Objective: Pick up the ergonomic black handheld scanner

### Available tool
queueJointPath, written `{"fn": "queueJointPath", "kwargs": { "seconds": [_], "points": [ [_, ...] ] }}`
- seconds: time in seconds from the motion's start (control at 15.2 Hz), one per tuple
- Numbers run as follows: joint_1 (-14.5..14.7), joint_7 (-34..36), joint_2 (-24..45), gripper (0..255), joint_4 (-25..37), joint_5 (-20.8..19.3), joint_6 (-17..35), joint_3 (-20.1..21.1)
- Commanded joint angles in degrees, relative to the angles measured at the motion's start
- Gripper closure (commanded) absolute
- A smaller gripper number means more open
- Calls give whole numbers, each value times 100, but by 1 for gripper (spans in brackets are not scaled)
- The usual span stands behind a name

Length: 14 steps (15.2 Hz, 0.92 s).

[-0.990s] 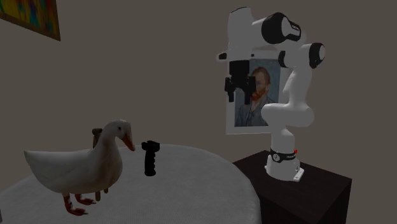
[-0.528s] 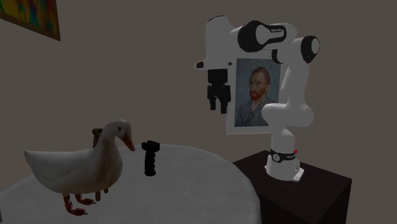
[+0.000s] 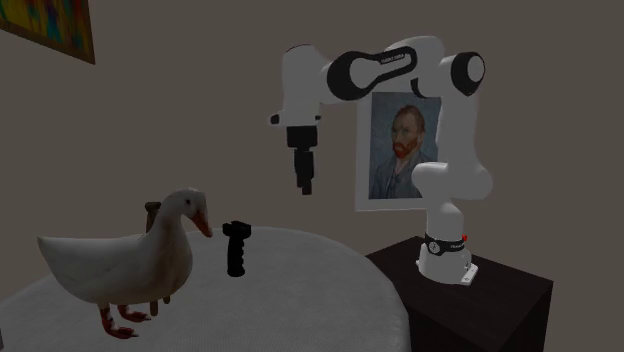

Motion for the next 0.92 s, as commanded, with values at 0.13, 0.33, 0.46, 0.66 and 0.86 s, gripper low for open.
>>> {"fn": "queueJointPath", "kwargs": {
  "seconds": [0.13,0.33,0.46,0.66,0.86],
  "points": [
    [-138,150,793,0,617,124,207,-148],
    [-261,234,1382,0,1146,247,282,-258],
    [-354,286,1778,0,1528,342,304,-327],
    [-512,366,2381,0,2151,498,293,-419],
    [-698,454,3000,0,2843,665,226,-495]
  ]
}}
